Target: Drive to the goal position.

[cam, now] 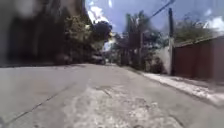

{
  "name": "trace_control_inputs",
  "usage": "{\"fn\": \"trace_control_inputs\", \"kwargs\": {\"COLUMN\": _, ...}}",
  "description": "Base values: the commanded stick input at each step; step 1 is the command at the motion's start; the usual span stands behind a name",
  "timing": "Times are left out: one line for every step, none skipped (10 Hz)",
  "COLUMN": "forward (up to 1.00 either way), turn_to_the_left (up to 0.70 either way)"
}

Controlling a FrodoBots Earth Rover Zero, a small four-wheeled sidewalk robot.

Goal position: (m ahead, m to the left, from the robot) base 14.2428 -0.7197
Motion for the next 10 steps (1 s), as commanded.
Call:
{"fn": "trace_control_inputs", "kwargs": {"forward": 0.98, "turn_to_the_left": 0.00}}
{"fn": "trace_control_inputs", "kwargs": {"forward": 0.98, "turn_to_the_left": 0.00}}
{"fn": "trace_control_inputs", "kwargs": {"forward": 0.98, "turn_to_the_left": -0.08}}
{"fn": "trace_control_inputs", "kwargs": {"forward": 0.98, "turn_to_the_left": -0.14}}
{"fn": "trace_control_inputs", "kwargs": {"forward": 0.98, "turn_to_the_left": -0.13}}
{"fn": "trace_control_inputs", "kwargs": {"forward": 0.98, "turn_to_the_left": -0.10}}
{"fn": "trace_control_inputs", "kwargs": {"forward": 0.98, "turn_to_the_left": -0.07}}
{"fn": "trace_control_inputs", "kwargs": {"forward": 0.98, "turn_to_the_left": 0.00}}
{"fn": "trace_control_inputs", "kwargs": {"forward": 0.98, "turn_to_the_left": 0.00}}
{"fn": "trace_control_inputs", "kwargs": {"forward": 0.98, "turn_to_the_left": 0.00}}
